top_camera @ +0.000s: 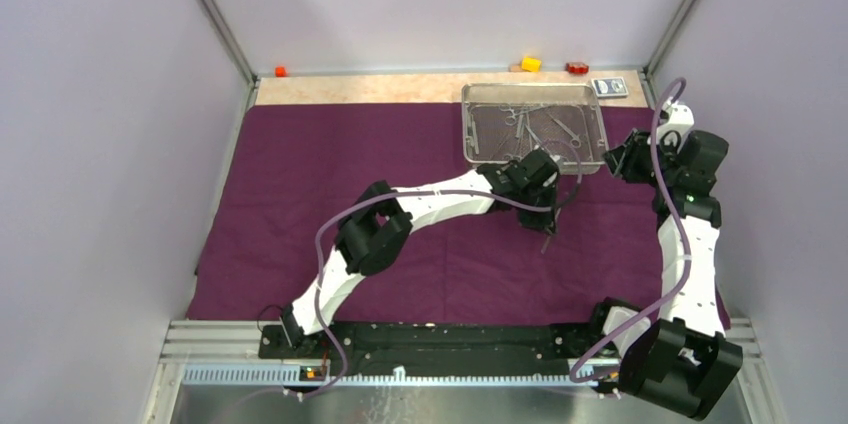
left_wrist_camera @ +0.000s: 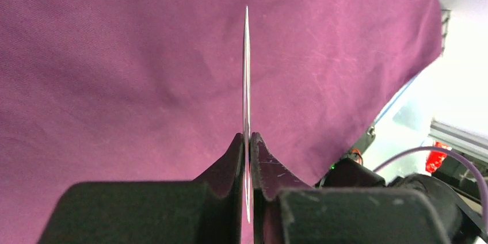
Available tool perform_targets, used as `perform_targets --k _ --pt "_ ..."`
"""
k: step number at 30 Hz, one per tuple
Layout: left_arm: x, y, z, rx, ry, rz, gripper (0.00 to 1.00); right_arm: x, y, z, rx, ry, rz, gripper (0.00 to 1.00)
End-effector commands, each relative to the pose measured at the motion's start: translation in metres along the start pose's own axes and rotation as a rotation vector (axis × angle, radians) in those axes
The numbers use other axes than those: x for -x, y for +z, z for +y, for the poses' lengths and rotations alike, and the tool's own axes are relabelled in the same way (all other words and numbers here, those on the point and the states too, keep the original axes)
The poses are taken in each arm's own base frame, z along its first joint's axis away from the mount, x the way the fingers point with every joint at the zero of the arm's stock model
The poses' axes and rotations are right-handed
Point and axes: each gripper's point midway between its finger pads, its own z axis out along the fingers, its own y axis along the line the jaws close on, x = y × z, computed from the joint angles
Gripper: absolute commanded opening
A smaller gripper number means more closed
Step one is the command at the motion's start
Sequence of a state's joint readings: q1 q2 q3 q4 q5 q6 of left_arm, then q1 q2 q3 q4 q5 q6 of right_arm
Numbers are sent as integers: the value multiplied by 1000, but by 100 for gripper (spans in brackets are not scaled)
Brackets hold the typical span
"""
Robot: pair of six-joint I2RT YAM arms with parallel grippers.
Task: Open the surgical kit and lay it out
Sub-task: Place the medical item in the surgical kit.
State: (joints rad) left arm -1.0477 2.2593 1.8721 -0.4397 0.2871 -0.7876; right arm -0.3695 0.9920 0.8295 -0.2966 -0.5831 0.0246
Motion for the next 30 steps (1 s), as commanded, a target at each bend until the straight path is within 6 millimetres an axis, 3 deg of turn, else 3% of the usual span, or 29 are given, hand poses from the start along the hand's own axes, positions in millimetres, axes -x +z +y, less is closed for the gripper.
perform_targets --k 1,5,10,20,30 --pt "-11 20 22 114 -23 -2 1 7 1 3 24 -35 -24 37" --pt "-9 24 38 183 -32 -25 1 6 1 5 32 -38 -27 37" --pt "-5 21 42 229 -34 -61 3 2 4 4 43 -25 -9 37" --pt "-20 30 45 241 -55 -34 21 -2 6 4 51 -18 2 38" --pt "-18 25 42 236 -12 -52 41 -5 9 3 62 -36 16 38"
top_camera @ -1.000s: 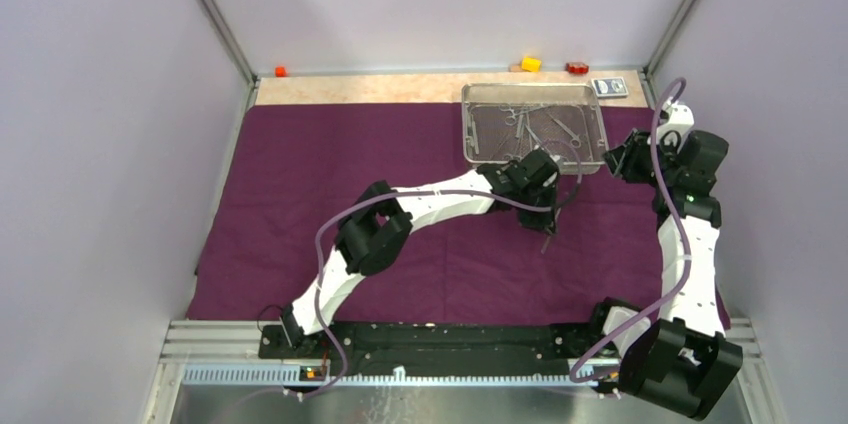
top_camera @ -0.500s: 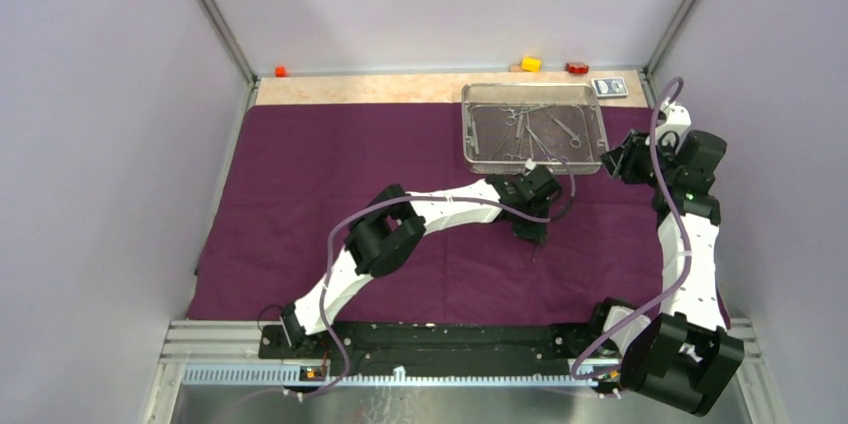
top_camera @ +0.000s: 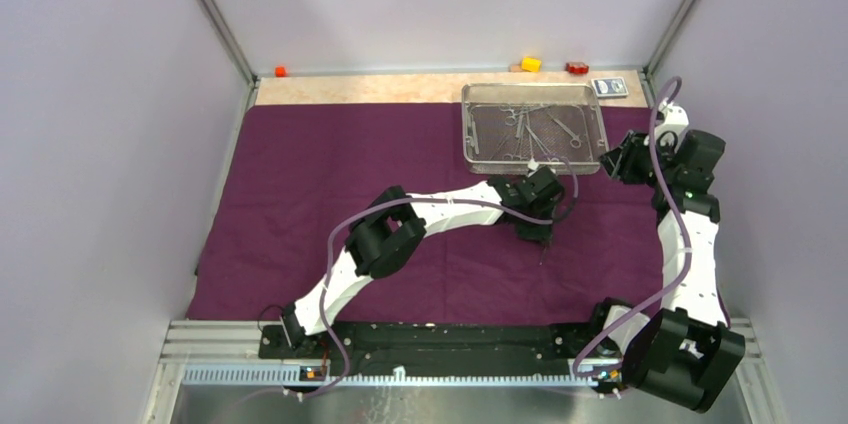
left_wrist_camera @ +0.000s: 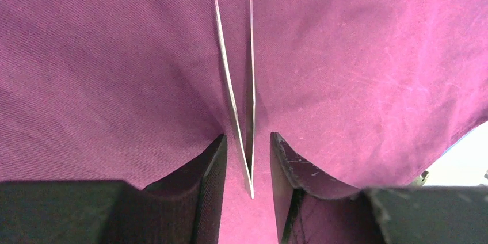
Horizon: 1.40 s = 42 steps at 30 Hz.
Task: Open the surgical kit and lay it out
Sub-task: Place the medical item in the surgical kit.
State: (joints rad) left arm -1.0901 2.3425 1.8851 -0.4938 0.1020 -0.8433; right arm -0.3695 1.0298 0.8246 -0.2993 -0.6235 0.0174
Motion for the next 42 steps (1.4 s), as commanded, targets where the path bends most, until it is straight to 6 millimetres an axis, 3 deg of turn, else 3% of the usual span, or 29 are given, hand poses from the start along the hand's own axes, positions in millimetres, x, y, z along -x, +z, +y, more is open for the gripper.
perform_targets --k 1,8,18,21,28,36,38,42 --pt "2 -11 0 26 41 -32 41 6 2 0 21 -56 -20 38" --pt "8 -29 -9 19 100 -87 44 6 2 1 23 -56 -19 38" --pt "37 -84 -13 61 279 -299 59 16 -6 8 27 -50 -30 38" --pt "49 -101 -6 93 351 -376 66 8 -8 11 49 -65 19 49" --pt "95 -153 32 248 574 -597 76 -36 -11 21 190 -198 185 50" --pt "151 -212 110 365 662 -720 87 -124 6 56 351 -461 447 48" --pt "164 -230 120 396 678 -781 90 -135 10 60 359 -512 469 49" --pt "170 -256 127 435 730 -855 92 -152 18 66 403 -543 512 49"
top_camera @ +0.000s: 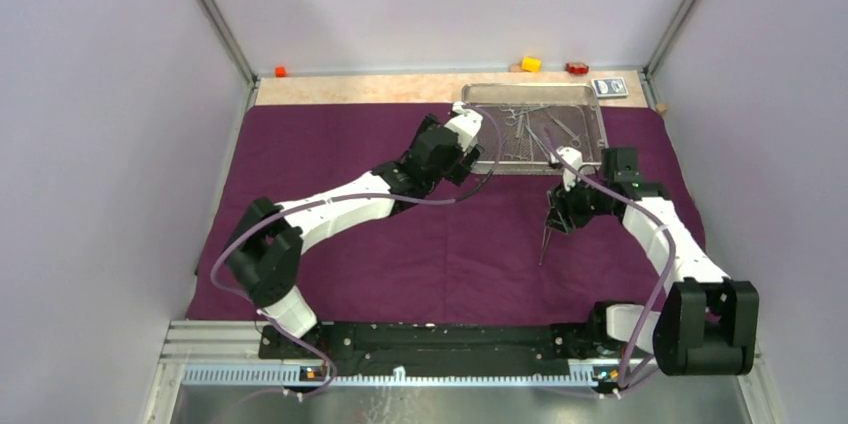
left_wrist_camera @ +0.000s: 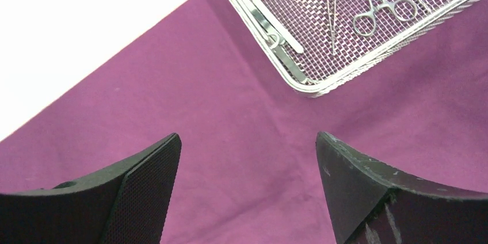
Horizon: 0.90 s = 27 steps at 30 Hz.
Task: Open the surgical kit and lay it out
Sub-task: Place the medical item in the surgical kit.
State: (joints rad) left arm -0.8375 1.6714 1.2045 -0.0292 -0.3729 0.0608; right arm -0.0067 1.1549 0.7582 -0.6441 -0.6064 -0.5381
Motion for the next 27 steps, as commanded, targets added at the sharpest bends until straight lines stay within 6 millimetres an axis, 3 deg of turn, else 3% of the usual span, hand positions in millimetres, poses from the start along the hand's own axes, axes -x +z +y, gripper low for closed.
perform_targets --k 1,10,27 --pt "57 -28 19 37 76 -219 93 -5 16 -6 0 -95 41 49" --pt "70 -37 37 75 89 -256 97 -19 43 -6 43 -71 133 49" --pt "74 -49 58 106 59 -289 99 -32 58 -11 59 -46 203 46"
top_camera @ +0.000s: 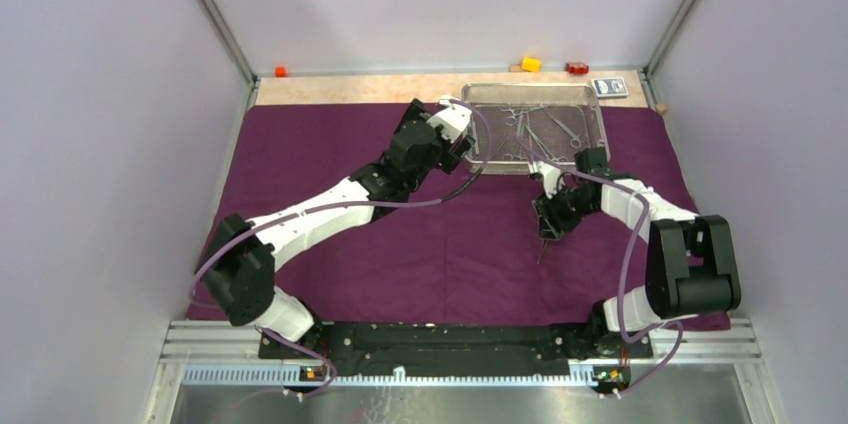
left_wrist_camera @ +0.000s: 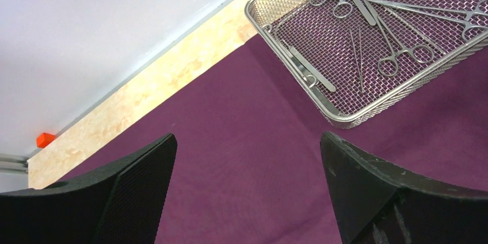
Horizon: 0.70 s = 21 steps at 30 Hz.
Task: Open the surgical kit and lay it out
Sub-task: Place the medical item in the surgical kit.
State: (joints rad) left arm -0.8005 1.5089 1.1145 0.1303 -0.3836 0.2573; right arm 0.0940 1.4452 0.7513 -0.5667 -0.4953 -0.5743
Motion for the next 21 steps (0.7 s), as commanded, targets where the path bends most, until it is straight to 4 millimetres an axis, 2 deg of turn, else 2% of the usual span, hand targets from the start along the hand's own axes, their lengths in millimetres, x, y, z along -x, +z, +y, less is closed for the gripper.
perform_targets --k 1,11,21 --pt "25 -9 17 38 -39 -87 99 17 1 -5 -10 -47 -29 46" --pt "25 -9 23 47 -44 -91 99 15 6 -1 9 -56 -10 41" --pt "24 -8 26 51 -43 -90 99 23 7 2 8 -79 -17 34"
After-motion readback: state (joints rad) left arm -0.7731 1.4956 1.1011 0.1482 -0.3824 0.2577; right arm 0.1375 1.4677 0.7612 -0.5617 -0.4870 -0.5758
